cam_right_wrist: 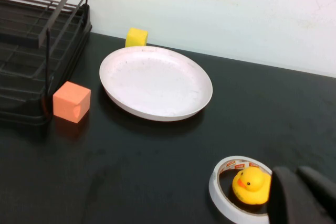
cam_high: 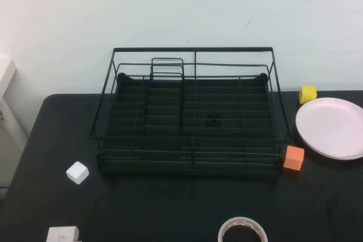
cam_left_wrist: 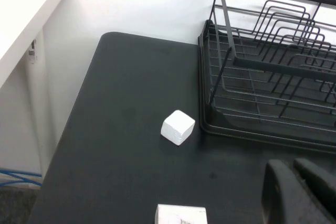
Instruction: Place plate on rack
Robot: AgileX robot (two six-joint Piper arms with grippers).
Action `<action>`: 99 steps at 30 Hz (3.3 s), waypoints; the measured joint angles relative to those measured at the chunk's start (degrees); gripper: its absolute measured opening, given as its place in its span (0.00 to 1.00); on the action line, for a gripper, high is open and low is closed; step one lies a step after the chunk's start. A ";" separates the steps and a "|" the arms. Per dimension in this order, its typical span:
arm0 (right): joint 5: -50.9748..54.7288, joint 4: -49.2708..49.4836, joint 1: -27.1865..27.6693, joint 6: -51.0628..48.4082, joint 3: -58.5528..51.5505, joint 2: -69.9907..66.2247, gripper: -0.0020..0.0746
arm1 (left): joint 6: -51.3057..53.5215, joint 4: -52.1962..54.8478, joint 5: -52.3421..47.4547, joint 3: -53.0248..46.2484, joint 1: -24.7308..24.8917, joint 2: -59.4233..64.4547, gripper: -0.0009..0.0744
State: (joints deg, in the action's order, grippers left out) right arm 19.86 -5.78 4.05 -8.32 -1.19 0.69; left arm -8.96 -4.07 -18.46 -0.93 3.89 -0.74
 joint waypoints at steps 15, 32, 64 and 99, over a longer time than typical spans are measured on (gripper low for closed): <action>0.00 0.00 0.00 0.00 0.00 0.00 0.02 | 0.00 0.00 0.00 0.00 0.00 0.00 0.01; 0.00 0.00 0.00 0.00 0.00 0.00 0.02 | 0.00 0.00 0.00 0.00 0.00 0.00 0.01; -0.26 -5.82 0.00 -0.30 0.00 0.00 0.02 | 0.00 0.19 0.00 0.00 0.00 0.00 0.01; -45.30 -16.25 0.00 12.53 -0.37 0.00 0.02 | -4.96 3.34 67.61 -0.24 0.00 -0.09 0.01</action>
State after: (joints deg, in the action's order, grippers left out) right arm -25.44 -22.02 4.05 4.21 -1.55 0.69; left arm -13.92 -0.73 49.16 -1.17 3.89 -0.83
